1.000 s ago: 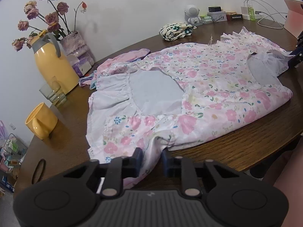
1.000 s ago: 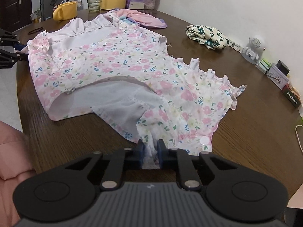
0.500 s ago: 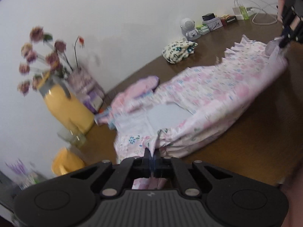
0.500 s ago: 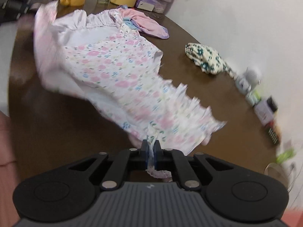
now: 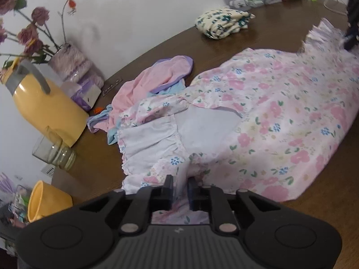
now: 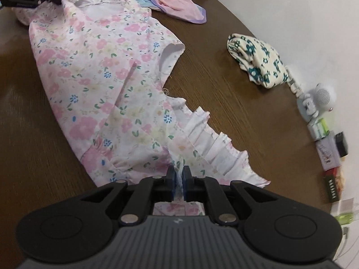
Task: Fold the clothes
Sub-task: 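Grasp the dress edge with the right gripper and fold it over the bodice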
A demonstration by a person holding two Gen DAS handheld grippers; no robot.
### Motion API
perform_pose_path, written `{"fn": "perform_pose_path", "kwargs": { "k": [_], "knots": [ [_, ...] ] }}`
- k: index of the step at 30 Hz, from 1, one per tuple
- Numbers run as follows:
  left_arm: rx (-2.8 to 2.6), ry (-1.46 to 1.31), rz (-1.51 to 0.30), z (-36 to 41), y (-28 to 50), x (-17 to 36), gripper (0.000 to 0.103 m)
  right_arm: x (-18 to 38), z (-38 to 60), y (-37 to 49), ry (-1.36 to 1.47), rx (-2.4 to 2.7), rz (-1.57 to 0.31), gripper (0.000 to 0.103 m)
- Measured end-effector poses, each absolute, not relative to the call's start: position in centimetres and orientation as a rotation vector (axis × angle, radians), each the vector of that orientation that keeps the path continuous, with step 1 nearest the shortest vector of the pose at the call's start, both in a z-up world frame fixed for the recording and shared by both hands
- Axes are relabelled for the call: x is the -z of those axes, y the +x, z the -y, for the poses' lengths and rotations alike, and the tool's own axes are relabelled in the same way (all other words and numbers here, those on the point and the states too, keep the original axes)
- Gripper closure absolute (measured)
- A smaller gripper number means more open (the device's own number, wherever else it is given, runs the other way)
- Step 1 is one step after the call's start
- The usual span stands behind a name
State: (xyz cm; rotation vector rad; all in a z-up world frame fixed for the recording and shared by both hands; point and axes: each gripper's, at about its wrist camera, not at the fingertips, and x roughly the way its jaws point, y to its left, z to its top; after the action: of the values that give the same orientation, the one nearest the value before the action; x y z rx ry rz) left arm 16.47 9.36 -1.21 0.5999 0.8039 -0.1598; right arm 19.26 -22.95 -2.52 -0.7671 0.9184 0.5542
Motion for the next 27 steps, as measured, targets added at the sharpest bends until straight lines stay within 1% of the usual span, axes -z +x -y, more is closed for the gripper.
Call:
{"fn": "perform_pose_path", "kwargs": {
  "k": [3,4,6,7,9,10,11,12,13,14,15,19,21,23,27],
  "knots": [
    [0.164,0.572,-0.791,-9.7,16.6,0.9,0.088,2.5,23.6,19.1,-0.734,-0.554,-0.919,0.096],
    [0.166,0.575,-0.789,-9.7,16.8,0.9,0.089,2.5,23.8,18.9,-0.725,-0.554,-0.92,0.096],
    [0.174,0.585,-0.784,-9.6,17.0,1.0,0.096,2.5,24.1,18.6,-0.717,-0.55,-0.922,0.096],
    [0.18,0.594,-0.783,-9.4,17.1,1.1,0.096,2.4,24.2,18.4,-0.716,-0.547,-0.923,0.096],
    [0.188,0.594,-0.779,-9.1,17.3,1.2,0.09,2.3,24.3,18.0,-0.716,-0.542,-0.925,0.096],
    [0.19,0.589,-0.779,-9.1,17.3,1.1,0.085,2.2,24.4,17.8,-0.713,-0.539,-0.923,0.096],
    [0.183,0.585,-0.77,-9.2,17.2,0.9,0.07,2.0,24.5,17.7,-0.703,-0.537,-0.919,0.093],
    [0.17,0.581,-0.757,-9.4,17.0,0.6,0.058,1.6,24.6,17.5,-0.684,-0.533,-0.908,0.088],
    [0.161,0.565,-0.742,-9.8,16.6,0.1,0.054,1.0,24.9,17.3,-0.655,-0.53,-0.892,0.075],
    [0.152,0.544,-0.726,-10.3,16.1,-0.5,0.048,0.3,25.2,17.1,-0.624,-0.528,-0.876,0.066],
    [0.143,0.523,-0.709,-10.8,15.5,-1.1,0.044,-0.5,25.4,16.9,-0.593,-0.526,-0.859,0.065],
    [0.128,0.352,-0.696,-13.5,12.5,-2.7,0.036,-3.3,26.1,15.8,-0.427,-0.553,-0.774,0.061],
    [0.128,0.255,-0.723,-15.1,11.3,-2.5,0.029,-3.8,25.7,15.2,-0.348,-0.61,-0.745,0.058],
    [0.111,0.184,-0.766,-16.5,10.6,-1.6,0.029,-3.4,24.4,14.7,-0.301,-0.674,-0.729,0.053],
    [0.083,0.037,-0.843,-19.0,10.1,0.5,0.032,-0.9,21.2,14.7,-0.263,-0.727,-0.755,0.054]
  ]
}}
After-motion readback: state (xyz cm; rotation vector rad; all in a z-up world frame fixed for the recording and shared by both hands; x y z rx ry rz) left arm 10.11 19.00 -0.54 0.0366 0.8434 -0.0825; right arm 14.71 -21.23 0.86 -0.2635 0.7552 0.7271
